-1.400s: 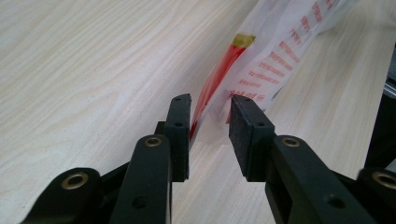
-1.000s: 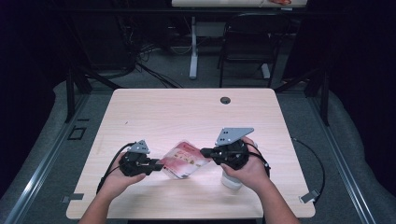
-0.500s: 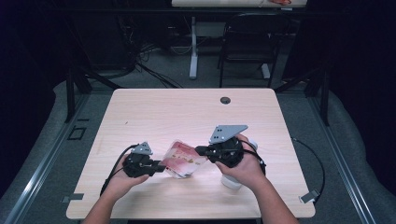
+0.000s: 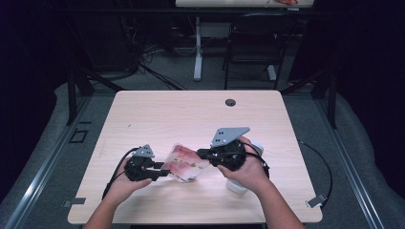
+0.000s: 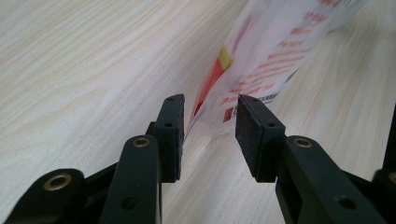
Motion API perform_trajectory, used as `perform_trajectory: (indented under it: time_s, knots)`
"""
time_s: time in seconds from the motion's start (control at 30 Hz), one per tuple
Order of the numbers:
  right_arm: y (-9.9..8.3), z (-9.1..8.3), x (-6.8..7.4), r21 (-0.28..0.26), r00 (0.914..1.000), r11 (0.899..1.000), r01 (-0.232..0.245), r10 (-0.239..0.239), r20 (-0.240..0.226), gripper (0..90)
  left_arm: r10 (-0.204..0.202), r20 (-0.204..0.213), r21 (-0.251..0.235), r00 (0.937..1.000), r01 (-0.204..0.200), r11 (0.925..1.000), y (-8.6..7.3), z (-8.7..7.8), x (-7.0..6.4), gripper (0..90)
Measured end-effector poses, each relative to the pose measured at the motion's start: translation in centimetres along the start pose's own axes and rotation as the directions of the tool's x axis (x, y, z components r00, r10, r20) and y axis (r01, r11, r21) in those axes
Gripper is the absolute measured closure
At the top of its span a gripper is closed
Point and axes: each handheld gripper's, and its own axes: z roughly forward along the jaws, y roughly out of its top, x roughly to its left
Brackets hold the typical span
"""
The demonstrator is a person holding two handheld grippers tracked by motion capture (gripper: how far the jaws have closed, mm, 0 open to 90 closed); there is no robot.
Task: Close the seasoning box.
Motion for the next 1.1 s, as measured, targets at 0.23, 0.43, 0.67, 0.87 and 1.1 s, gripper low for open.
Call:
perform_trajectory:
  time_s: [0.23, 0.43, 0.67, 0.87, 1.1]
  knots:
    - [0.4, 0.4, 0.3, -0.002, 0.9999, 1.0, 0.007, -0.007, -0.015, 86.8, 0.005, 0.002, -0.026, 1.0, -0.005, 0.9996, 0.3, -0.7, -0.2, 58.5]
    - [0.8, 1.0, 0.4, -0.006, 0.9996, 1.0, 0.009, -0.009, -0.027, 86.3, 0.007, -0.002, -0.066, 1.0, -0.007, 0.9978, 0.5, -1.5, -0.3, 55.8]
    - [1.0, 1.3, 0.5, -0.004, 0.9996, 1.0, 0.012, -0.012, -0.027, 85.9, 0.021, -0.007, -0.1, 0.9998, -0.021, 0.9947, 0.8, -1.7, -0.7, 62.1]
    - [1.1, 1.5, 0.6, -0.006, 0.9996, 1.0, 0.012, -0.012, -0.026, 84.9, 0.02, -0.006, -0.084, 0.9998, -0.02, 0.9962, 0.7, -1.9, -0.6, 65.8]
    - [1.4, 1.7, 0.7, -0.007, 0.9995, 1.0, 0.008, -0.008, -0.029, 81.7, 0.021, 0.002, -0.099, 0.9998, -0.02, 0.9949, 0.7, -2.2, -0.7, 65.2]
